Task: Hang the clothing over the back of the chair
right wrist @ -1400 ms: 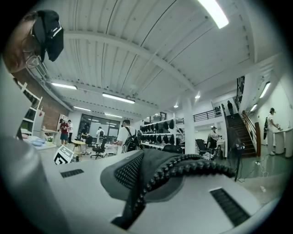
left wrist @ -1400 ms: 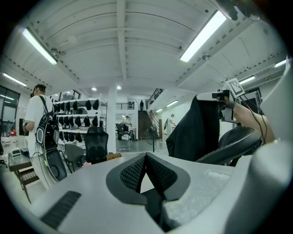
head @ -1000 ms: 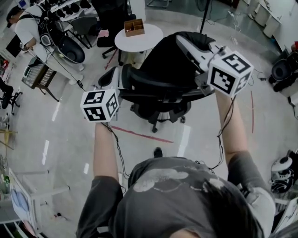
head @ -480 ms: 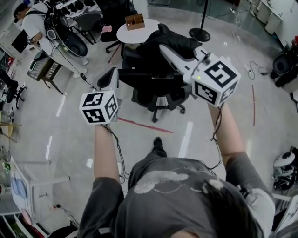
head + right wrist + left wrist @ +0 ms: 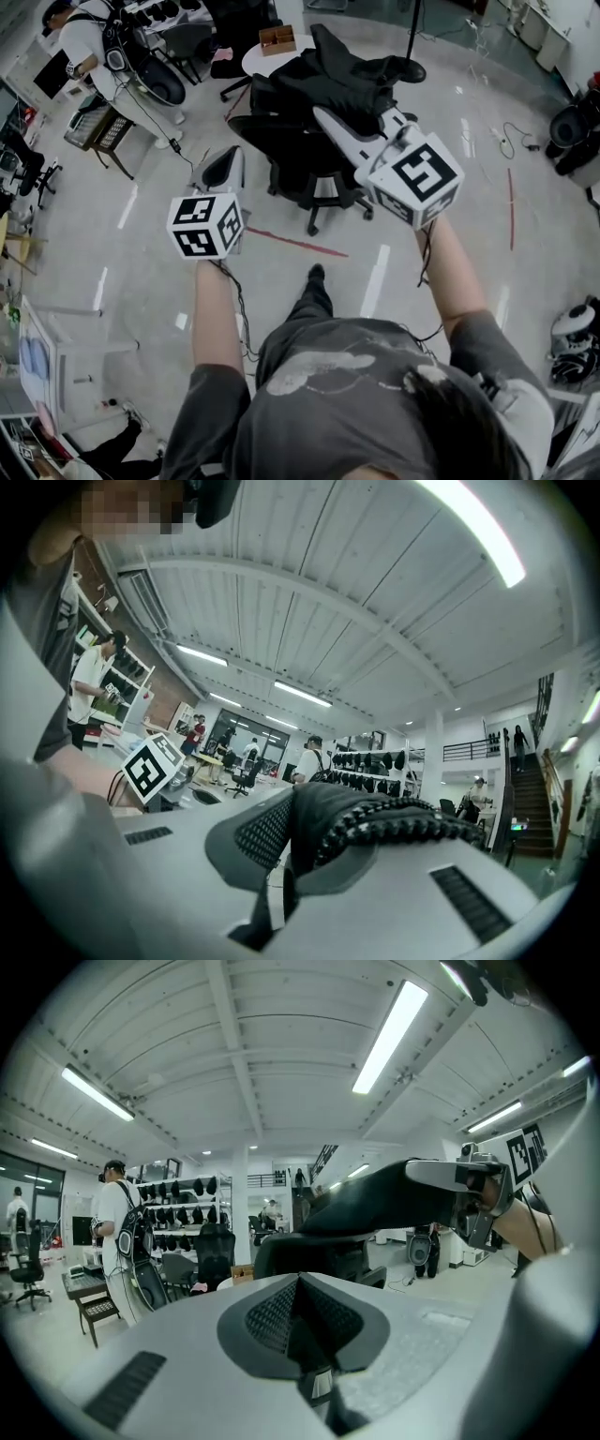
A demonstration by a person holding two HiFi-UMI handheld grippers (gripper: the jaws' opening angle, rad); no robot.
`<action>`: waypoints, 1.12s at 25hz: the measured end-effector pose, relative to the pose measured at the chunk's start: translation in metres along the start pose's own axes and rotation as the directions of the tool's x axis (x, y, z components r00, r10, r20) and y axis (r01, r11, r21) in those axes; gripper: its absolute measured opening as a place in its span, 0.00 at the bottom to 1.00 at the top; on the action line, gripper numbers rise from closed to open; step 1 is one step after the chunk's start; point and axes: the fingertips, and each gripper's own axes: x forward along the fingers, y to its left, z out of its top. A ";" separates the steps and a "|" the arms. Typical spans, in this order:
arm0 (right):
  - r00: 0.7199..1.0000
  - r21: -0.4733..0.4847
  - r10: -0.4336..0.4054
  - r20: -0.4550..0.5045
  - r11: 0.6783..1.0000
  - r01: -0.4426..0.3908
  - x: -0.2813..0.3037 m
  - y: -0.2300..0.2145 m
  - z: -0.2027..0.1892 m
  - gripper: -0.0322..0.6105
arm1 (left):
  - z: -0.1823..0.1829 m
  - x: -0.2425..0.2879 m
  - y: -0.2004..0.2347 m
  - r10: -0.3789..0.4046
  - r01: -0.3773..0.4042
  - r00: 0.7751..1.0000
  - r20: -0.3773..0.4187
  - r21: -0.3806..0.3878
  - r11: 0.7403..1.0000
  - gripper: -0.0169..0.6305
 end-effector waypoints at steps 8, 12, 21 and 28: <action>1.000 -0.023 0.021 0.019 1.000 -0.021 -0.023 0.042 -0.005 0.04 | -0.024 -0.036 -0.012 0.017 -0.017 0.999 -0.042 -0.013 1.000 0.03; 1.000 0.009 0.002 0.003 1.000 -0.003 -0.037 0.050 -0.017 0.04 | -0.034 -0.038 -0.019 0.010 -0.011 0.998 -0.057 -0.022 1.000 0.03; 0.997 0.039 -0.020 -0.080 0.999 0.023 -0.047 0.095 -0.048 0.04 | -0.052 -0.051 -0.024 -0.040 0.038 0.997 -0.067 -0.038 0.999 0.03; 0.985 0.160 -0.102 -0.141 0.979 0.124 -0.059 0.121 -0.068 0.04 | -0.071 -0.079 -0.019 -0.088 0.082 0.993 -0.081 -0.070 0.994 0.03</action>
